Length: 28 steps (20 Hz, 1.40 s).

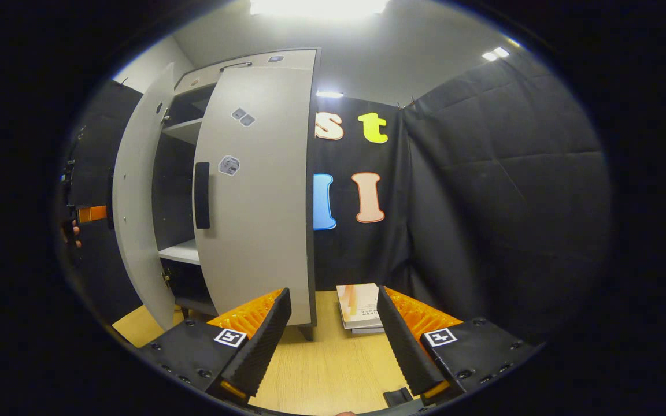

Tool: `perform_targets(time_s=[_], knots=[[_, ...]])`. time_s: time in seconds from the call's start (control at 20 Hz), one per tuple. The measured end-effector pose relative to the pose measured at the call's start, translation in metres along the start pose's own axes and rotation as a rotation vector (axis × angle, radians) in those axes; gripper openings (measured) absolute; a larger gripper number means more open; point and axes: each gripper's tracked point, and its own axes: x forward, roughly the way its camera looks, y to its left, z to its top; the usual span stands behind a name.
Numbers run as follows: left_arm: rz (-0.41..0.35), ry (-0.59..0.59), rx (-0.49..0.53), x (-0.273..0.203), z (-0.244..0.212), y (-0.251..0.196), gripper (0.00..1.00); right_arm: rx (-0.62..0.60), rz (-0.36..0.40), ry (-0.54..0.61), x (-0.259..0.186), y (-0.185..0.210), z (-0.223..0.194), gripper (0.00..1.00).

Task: Grasp the bottle in the cabinet with the left hand and place it on the coaster, then close the right door with the right hand and the left door with the left hand.

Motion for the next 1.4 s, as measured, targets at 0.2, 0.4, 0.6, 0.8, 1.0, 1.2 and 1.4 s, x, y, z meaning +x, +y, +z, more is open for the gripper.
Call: perform_targets(time_s=[0.2,0.4,0.6,0.8,1.0,1.2,1.4], knots=[[-0.034,0.0,-0.008,0.016,-0.002,-0.027,0.8,-0.007,-0.027,0.002,-0.006,-0.014,-0.002,0.95],[-0.069,0.004,-0.014,0.036,-0.008,-0.056,0.8,-0.002,-0.052,0.018,-0.012,-0.026,-0.01,0.95],[-0.069,0.003,-0.014,0.046,-0.008,-0.071,0.8,0.001,-0.066,0.023,-0.017,-0.034,-0.015,0.95],[-0.059,0.004,-0.006,0.042,-0.009,-0.075,0.8,0.017,-0.061,0.03,-0.017,-0.037,-0.019,0.96],[-0.03,-0.007,0.013,0.032,-0.006,-0.07,0.8,0.033,-0.021,0.016,-0.013,-0.033,-0.014,0.96],[0.039,-0.02,0.063,0.004,-0.008,-0.056,0.8,0.027,0.05,-0.012,-0.007,-0.023,-0.004,0.95],[0.087,-0.017,0.08,-0.036,-0.009,-0.049,0.8,0.003,0.1,-0.033,-0.011,-0.015,0.002,0.93]])
